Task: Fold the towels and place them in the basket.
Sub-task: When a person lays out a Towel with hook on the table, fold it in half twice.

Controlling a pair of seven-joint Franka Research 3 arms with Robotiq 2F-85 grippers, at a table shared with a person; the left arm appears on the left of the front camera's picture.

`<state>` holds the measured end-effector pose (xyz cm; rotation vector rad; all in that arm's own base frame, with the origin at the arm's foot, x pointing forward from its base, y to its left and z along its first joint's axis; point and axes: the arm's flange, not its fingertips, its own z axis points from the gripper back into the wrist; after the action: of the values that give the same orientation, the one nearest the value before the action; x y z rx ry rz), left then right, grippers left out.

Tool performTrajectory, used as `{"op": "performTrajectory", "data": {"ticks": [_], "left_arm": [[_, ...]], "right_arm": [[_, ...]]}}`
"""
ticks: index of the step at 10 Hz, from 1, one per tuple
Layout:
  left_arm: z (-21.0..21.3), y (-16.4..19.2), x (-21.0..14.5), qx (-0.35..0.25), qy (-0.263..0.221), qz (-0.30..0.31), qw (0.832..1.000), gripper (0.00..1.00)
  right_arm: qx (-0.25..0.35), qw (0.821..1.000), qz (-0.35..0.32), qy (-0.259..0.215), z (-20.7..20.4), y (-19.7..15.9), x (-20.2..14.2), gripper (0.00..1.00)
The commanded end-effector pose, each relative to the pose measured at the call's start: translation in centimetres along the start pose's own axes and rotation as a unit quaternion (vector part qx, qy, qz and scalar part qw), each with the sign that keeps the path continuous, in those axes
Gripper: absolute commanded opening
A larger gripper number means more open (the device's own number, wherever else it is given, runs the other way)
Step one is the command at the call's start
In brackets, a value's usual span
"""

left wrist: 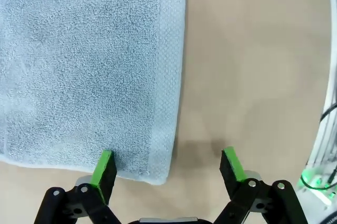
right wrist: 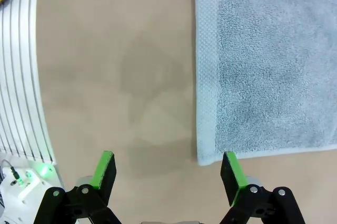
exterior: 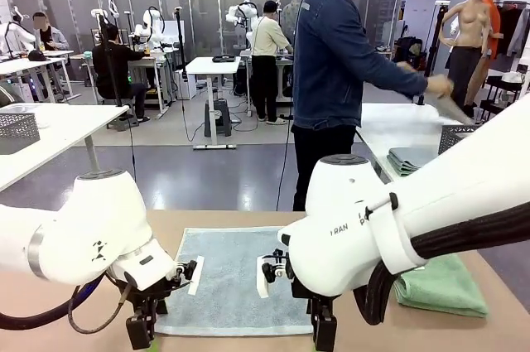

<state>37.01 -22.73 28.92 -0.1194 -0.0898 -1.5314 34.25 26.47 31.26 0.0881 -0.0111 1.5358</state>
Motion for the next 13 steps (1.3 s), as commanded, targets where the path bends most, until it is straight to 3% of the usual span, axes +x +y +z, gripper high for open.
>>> {"op": "performTrajectory", "data": {"ticks": [1,12,13], "left_arm": [[-0.1,-0.7,-0.2,0.03,0.01,0.004,0.999,1.0],[0.2,-1.3,-0.2,0.037,0.021,0.004,0.999,1.0],[0.2,-1.4,-0.2,0.036,0.02,0.003,0.999,0.7]], "right_arm": [[-0.01,1.0,-0.006,0.017,-0.6,-0.7,0.7,1.0],[-0.019,1.0,-0.013,0.021,-2.6,-3.8,0.1,1.0],[-0.015,1.0,-0.013,0.012,-2.6,-3.9,0.0,1.0]]}}
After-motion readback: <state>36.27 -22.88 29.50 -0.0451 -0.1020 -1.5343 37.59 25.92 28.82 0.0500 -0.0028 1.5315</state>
